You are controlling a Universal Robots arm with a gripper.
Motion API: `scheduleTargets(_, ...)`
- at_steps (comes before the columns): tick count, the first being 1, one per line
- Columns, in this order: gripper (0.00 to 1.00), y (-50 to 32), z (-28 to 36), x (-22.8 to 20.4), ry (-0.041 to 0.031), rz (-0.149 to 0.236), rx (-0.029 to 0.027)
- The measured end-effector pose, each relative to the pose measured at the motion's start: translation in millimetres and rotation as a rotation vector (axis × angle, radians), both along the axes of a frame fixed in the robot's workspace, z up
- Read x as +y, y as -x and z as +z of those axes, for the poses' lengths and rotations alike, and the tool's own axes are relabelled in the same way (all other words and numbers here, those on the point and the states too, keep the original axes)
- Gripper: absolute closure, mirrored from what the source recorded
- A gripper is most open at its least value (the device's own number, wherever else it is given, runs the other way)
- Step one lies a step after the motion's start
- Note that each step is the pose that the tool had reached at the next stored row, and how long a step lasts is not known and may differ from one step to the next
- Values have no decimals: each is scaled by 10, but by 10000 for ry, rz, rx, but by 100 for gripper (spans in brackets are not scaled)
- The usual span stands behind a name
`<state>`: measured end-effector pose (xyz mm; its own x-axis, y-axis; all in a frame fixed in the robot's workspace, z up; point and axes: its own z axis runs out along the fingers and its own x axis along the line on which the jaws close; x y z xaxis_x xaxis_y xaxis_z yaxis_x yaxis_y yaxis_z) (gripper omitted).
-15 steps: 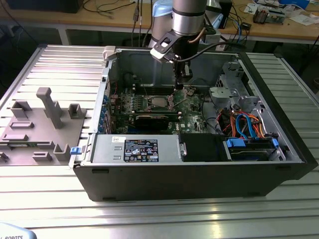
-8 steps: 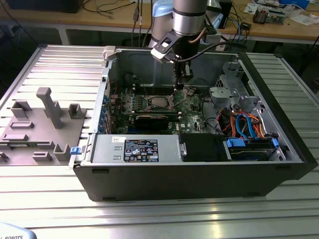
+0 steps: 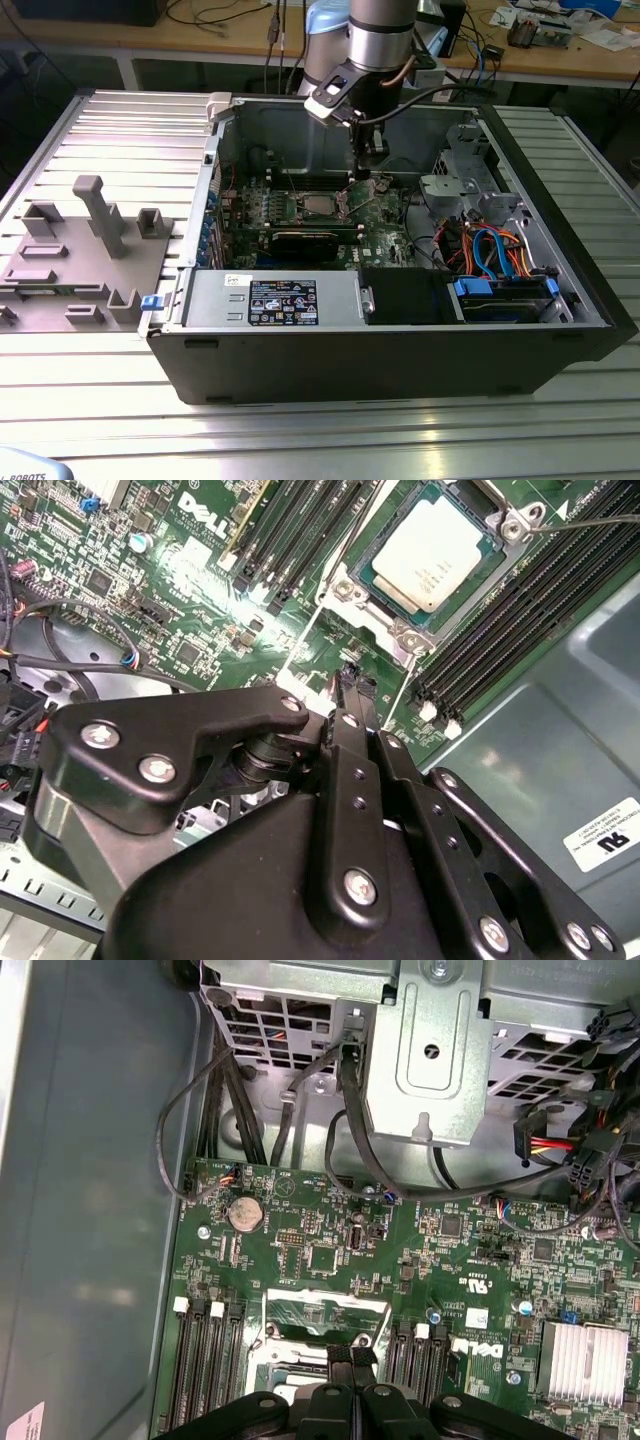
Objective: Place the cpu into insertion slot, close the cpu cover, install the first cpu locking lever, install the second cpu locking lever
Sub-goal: 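Close the cpu cover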
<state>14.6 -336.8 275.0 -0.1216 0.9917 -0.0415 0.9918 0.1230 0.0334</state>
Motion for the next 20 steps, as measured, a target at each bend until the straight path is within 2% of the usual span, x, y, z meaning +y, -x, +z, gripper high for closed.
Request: scheduleTargets(20,89,-48,0,0,0,-1,2)
